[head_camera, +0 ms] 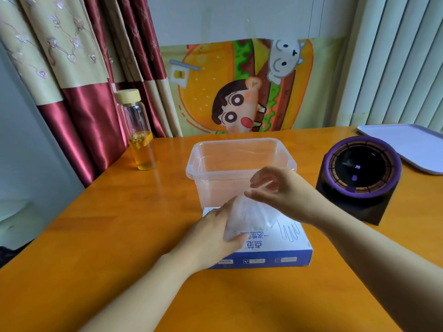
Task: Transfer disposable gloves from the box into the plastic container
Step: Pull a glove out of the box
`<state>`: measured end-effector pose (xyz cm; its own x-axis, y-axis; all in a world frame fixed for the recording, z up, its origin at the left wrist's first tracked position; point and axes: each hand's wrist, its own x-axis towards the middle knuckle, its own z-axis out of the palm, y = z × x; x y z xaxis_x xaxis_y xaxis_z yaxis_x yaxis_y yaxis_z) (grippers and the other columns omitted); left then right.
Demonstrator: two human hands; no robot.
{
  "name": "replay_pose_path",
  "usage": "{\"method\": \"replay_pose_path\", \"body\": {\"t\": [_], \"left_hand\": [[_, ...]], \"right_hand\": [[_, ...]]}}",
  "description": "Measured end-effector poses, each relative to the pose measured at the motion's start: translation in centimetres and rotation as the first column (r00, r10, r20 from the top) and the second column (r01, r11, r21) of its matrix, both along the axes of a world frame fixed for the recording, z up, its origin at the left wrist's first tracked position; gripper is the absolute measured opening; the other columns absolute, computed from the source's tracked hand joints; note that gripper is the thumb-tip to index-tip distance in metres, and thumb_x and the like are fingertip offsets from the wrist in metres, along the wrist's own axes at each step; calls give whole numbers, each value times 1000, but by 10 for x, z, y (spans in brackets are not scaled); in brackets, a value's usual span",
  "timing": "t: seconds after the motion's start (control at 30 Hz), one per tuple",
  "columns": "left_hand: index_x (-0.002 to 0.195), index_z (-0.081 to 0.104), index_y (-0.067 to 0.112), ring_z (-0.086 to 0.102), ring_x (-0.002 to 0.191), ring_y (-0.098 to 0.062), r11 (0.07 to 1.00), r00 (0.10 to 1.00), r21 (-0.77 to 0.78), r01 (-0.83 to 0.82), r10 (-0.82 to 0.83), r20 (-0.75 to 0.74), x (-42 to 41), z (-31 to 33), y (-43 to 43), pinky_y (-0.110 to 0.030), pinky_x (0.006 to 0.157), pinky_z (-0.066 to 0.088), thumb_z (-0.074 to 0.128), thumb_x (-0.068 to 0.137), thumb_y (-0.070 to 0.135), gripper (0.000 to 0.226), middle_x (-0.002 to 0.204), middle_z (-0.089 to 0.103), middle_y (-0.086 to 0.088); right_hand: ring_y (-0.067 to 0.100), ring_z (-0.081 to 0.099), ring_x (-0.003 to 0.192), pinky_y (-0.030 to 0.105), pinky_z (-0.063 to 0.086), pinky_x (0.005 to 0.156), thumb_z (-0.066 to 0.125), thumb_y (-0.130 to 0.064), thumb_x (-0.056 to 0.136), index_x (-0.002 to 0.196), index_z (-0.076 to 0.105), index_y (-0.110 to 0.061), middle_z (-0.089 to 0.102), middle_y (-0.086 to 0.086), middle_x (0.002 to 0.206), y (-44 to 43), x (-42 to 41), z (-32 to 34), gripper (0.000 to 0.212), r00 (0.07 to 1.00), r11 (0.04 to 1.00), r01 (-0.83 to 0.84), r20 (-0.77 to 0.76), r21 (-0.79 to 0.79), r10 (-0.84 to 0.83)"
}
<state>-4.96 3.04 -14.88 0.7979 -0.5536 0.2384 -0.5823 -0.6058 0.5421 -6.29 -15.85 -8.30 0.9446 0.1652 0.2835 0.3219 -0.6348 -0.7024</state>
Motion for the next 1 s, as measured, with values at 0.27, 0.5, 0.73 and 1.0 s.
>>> {"method": "replay_pose_path", "body": {"t": [0.27, 0.5, 0.73, 1.0], "left_hand": [[145, -12, 53, 46, 129, -10, 998, 994, 2, -67, 67, -88, 1, -7, 2, -26, 100, 46, 60, 85, 55, 94, 145, 43, 11], [138, -28, 47, 45, 128, -8, 998, 995, 39, -58, 61, -73, -5, 6, 0, -21, 97, 46, 57, 89, 50, 98, 151, 36, 8], [120, -42, 48, 48, 120, -4, 993, 996, 106, -56, 64, -68, -11, 15, -2, -11, 85, 44, 52, 92, 51, 99, 152, 31, 12], [135, -23, 59, 43, 128, -3, 998, 990, 1, -67, 67, -126, -10, 7, 4, -17, 96, 43, 63, 86, 49, 99, 149, 33, 19]], "right_hand": [[10, 67, 92, 29, 54, 84, 66, -38, 82, 106, 66, -19, 71, -3, 99, -5, -2, -8, 31, 954, 969, -224, -181, 103, 239], [5, 60, 60, 15, 47, 65, 62, -31, 88, 83, 67, -13, 63, -8, 61, 11, 1, -5, 19, 996, 972, -91, 13, 216, 90], [6, 54, 59, 13, 41, 63, 55, -21, 94, 81, 65, -8, 56, -5, 56, 15, -5, 3, 21, 996, 919, -45, 90, 392, 10], [17, 60, 71, 33, 48, 70, 59, -10, 83, 72, 67, -10, 64, 4, 70, -7, -1, 41, 14, 973, 775, 92, 107, 626, -202]]}}
